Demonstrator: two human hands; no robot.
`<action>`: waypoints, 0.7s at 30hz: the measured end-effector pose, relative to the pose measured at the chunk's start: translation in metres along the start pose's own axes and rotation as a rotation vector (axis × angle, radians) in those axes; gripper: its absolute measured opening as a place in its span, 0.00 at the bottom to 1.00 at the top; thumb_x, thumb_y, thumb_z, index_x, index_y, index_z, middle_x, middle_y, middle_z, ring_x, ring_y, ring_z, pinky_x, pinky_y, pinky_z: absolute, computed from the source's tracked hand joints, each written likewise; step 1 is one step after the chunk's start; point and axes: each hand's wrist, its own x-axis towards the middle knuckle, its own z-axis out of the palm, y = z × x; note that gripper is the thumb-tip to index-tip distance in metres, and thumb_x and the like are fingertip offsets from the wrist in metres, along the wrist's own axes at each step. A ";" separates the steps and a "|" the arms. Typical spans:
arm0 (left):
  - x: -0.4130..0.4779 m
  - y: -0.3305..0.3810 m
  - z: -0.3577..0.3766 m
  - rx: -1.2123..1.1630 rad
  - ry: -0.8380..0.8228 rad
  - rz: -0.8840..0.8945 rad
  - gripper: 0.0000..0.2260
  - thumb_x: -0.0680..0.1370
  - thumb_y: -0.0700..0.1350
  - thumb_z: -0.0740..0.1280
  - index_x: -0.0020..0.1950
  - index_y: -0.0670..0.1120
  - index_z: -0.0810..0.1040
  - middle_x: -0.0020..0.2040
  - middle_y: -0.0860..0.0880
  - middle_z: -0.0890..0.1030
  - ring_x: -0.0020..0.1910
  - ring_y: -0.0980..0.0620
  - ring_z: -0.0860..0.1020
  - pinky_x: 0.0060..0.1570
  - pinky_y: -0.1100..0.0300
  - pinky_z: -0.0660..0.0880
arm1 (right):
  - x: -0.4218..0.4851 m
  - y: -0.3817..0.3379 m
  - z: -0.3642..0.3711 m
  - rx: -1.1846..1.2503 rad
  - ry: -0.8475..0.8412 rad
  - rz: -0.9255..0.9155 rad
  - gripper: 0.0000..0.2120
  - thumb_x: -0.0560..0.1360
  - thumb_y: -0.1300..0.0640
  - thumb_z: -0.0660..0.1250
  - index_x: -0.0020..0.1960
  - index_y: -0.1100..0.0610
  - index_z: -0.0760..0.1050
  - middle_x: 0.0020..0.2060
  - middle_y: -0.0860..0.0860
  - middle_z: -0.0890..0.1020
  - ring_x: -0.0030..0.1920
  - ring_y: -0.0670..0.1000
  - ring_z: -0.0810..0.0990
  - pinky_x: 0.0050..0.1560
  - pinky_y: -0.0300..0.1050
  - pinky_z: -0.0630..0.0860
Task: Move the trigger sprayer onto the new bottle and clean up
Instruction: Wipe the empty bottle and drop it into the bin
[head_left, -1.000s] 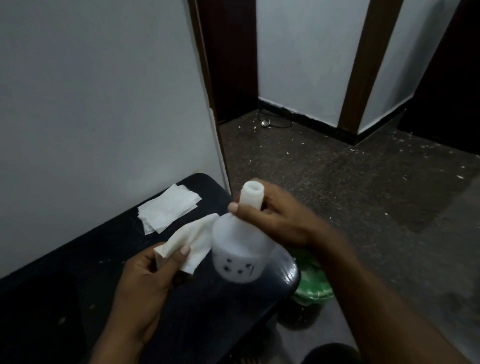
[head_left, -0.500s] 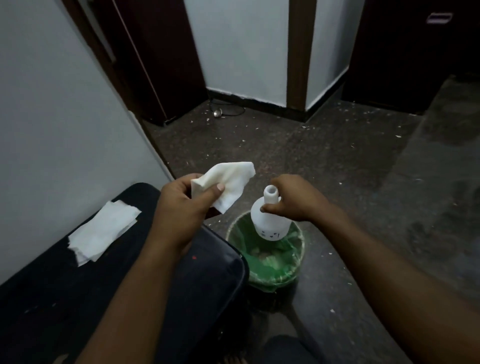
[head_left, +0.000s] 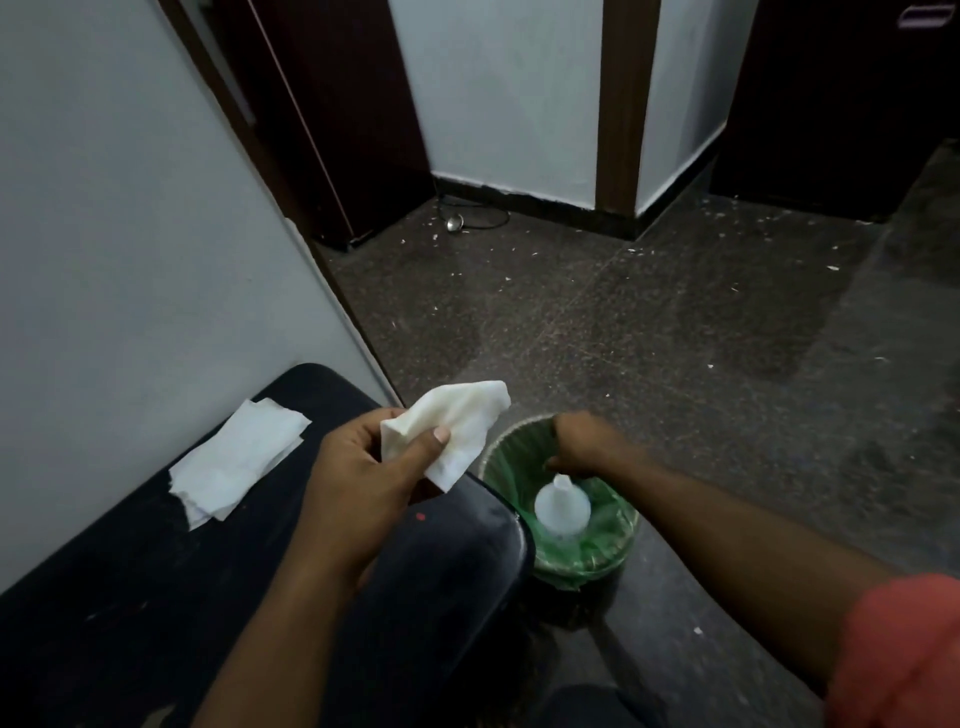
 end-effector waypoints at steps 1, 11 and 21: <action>0.000 -0.001 -0.002 0.015 -0.004 -0.009 0.05 0.69 0.48 0.77 0.43 0.49 0.85 0.42 0.41 0.85 0.44 0.41 0.84 0.44 0.38 0.82 | -0.003 -0.008 -0.010 -0.029 0.026 -0.040 0.18 0.71 0.47 0.72 0.56 0.57 0.78 0.53 0.57 0.83 0.52 0.58 0.82 0.48 0.49 0.78; 0.001 -0.004 0.015 0.184 -0.027 -0.045 0.02 0.74 0.42 0.73 0.43 0.44 0.84 0.32 0.45 0.83 0.29 0.52 0.78 0.32 0.54 0.77 | -0.089 -0.041 -0.123 1.051 -0.347 -0.632 0.15 0.79 0.50 0.61 0.59 0.56 0.79 0.56 0.59 0.83 0.55 0.56 0.82 0.55 0.50 0.78; -0.002 0.003 0.022 0.341 -0.059 -0.060 0.06 0.74 0.45 0.73 0.51 0.52 0.81 0.45 0.51 0.83 0.43 0.54 0.81 0.38 0.56 0.77 | -0.089 -0.025 -0.120 0.556 -0.092 -0.612 0.02 0.75 0.58 0.72 0.47 0.54 0.82 0.38 0.48 0.86 0.37 0.41 0.82 0.37 0.36 0.76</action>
